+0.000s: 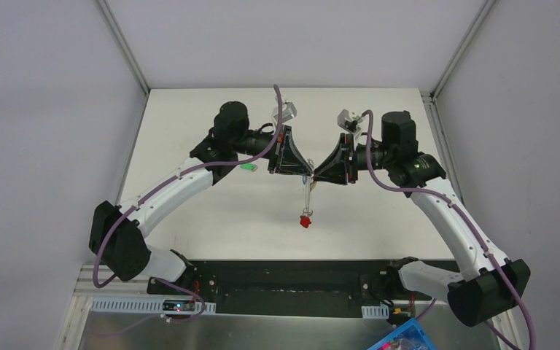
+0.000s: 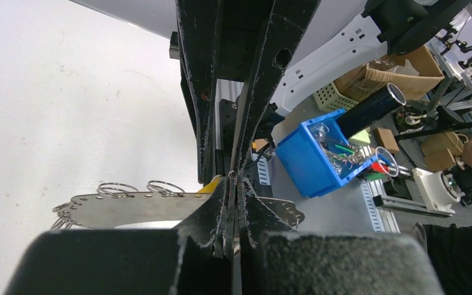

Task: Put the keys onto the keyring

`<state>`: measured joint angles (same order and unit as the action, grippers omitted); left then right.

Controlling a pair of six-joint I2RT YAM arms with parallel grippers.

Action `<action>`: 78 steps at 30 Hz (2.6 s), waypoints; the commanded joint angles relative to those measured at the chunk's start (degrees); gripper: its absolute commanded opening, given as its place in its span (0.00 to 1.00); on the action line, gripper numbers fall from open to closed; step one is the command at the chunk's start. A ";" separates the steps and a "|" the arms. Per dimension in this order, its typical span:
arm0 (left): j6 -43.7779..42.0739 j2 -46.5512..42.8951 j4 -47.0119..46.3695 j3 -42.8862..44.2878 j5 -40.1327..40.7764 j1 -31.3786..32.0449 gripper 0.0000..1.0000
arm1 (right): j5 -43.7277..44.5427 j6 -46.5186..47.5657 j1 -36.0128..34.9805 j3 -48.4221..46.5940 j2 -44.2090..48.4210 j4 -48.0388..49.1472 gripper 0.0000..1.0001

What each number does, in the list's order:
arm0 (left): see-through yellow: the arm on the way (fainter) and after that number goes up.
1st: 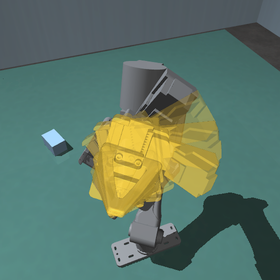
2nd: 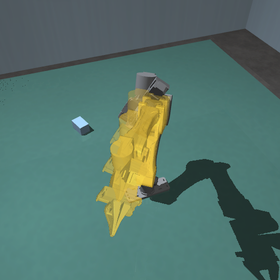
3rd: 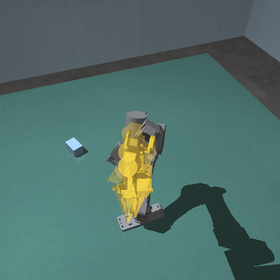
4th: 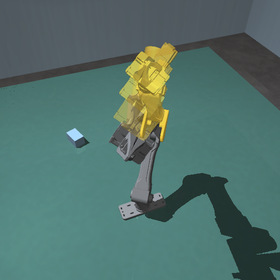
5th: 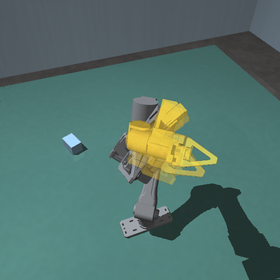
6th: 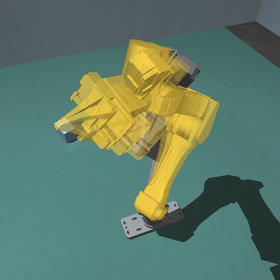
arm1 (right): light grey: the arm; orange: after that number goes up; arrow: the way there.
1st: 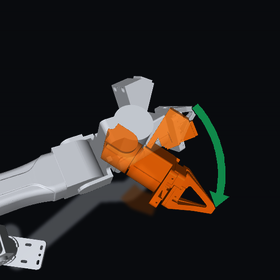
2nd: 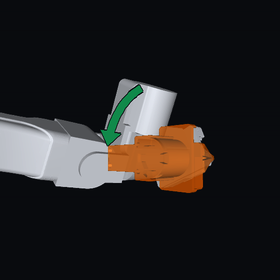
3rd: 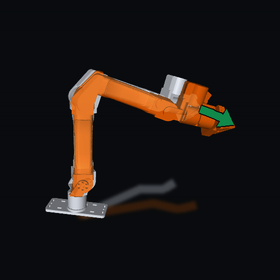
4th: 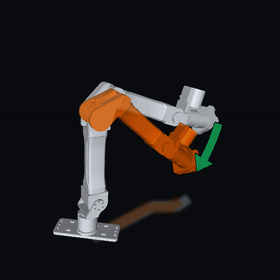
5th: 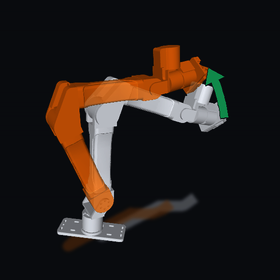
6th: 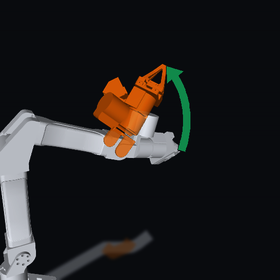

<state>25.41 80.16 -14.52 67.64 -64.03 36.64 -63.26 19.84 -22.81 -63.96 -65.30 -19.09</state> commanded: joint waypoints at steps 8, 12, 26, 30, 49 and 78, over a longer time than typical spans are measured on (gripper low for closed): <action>1.73 -0.20 -4.54 0.56 -1.41 -0.34 0.00 | -3.03 -2.72 -0.29 0.42 -0.09 4.75 0.21; 1.75 -0.01 -4.64 0.59 -1.20 -0.34 0.00 | -3.97 -4.80 -0.33 1.56 -0.43 6.96 0.15; -1.33 -1.09 -3.51 0.09 -0.83 -2.09 0.00 | 1.88 5.25 -0.86 -4.11 -1.88 -5.75 0.00; -15.45 -3.27 12.53 3.38 1.33 -2.42 0.15 | 9.31 11.48 -3.97 -9.24 -3.85 -15.29 0.00; -35.00 -1.71 29.54 6.72 8.10 0.21 0.42 | 12.64 9.84 -10.47 -16.43 -12.28 -20.56 0.00; -36.20 -1.10 33.84 8.62 7.26 0.85 0.00 | 9.02 6.30 -6.55 -11.19 -8.30 -14.80 0.14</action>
<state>-9.89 80.25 17.10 73.91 -54.98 37.19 -50.00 28.03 -31.92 -76.64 -77.71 -38.94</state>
